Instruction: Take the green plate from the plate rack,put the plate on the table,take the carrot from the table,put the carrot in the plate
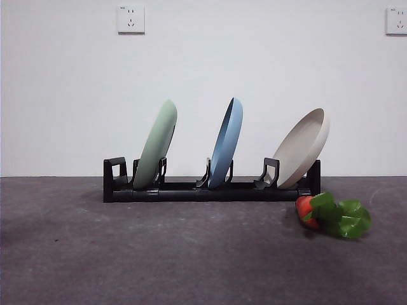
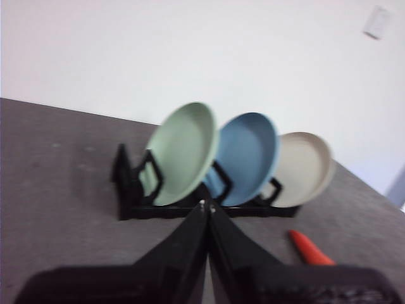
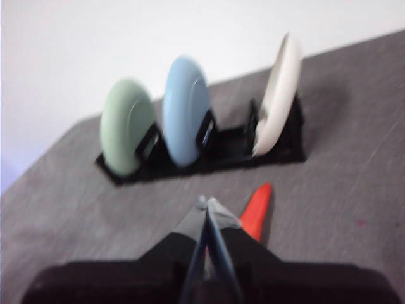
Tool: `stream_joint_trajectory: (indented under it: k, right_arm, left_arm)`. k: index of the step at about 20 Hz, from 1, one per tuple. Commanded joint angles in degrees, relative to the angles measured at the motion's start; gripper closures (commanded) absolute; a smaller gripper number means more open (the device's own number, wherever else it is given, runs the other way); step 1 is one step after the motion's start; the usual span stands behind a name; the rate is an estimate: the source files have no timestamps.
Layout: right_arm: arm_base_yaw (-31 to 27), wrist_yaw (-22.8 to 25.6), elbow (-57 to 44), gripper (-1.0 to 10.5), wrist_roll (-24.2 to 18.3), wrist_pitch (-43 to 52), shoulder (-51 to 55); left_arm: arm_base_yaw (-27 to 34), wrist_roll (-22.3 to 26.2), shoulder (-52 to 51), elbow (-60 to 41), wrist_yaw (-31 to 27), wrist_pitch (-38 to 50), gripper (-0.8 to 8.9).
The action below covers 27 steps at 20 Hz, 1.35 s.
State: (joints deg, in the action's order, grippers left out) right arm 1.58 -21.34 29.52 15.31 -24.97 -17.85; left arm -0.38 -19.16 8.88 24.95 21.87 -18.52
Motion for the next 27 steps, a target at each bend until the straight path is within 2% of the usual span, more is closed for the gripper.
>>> stream_joint_trajectory:
  k: [1, 4, 7, 12, 14, 18, 22, 23, 25, 26, 27]
  right_arm:
    - [0.1, -1.3, 7.1, 9.6, -6.9, -6.9, -5.6]
    - [0.5, -1.3, 14.8, 9.6, -12.2, -15.6, -12.3]
    - [1.1, -1.3, 22.0, 9.6, -15.6, -23.8, -19.0]
    - [2.4, -1.3, 30.7, 9.6, -19.4, -35.4, -28.2]
    - [3.5, -1.2, 33.2, 9.6, -21.1, -41.0, -32.3]
    - [5.4, -1.1, 33.4, 9.6, -21.4, -44.6, -34.8]
    - [5.7, -1.2, 33.4, 9.2, -21.2, -44.5, -34.6]
    - [5.7, -1.2, 33.4, 8.1, -21.0, -44.4, -34.6]
    - [5.7, -1.2, 33.4, 4.1, -19.6, -44.3, -34.6]
    - [5.7, -1.2, 33.4, 2.9, -19.6, -44.3, -34.6]
    - [5.7, -1.3, 33.4, 2.9, -19.6, -44.3, -34.6]
  left_arm:
    - [0.1, 1.5, 3.6, 4.4, 4.2, -2.8, 8.20]
    - [0.1, 4.0, 8.3, 8.8, 8.0, -7.3, 8.20]
    - [0.1, 6.7, 12.9, 13.0, 11.0, -12.0, 8.20]
    - [0.1, 11.1, 19.7, 20.0, 16.0, -20.7, 8.20]
    - [0.1, 13.9, 23.4, 23.9, 17.2, -27.2, 8.20]
    - [0.0, 19.6, 27.5, 28.5, 17.2, -37.4, 8.20]
    - [0.0, 19.6, 27.7, 28.8, 17.2, -38.9, 8.04]
    - [0.0, 19.6, 27.7, 28.8, 17.3, -39.2, 7.41]
    - [0.0, 19.6, 27.7, 28.8, 17.5, -40.3, 4.16]
    - [0.0, 19.6, 27.7, 28.8, 17.5, -40.7, 2.88]
    - [0.0, 19.6, 27.7, 28.8, 17.5, -40.7, 2.75]
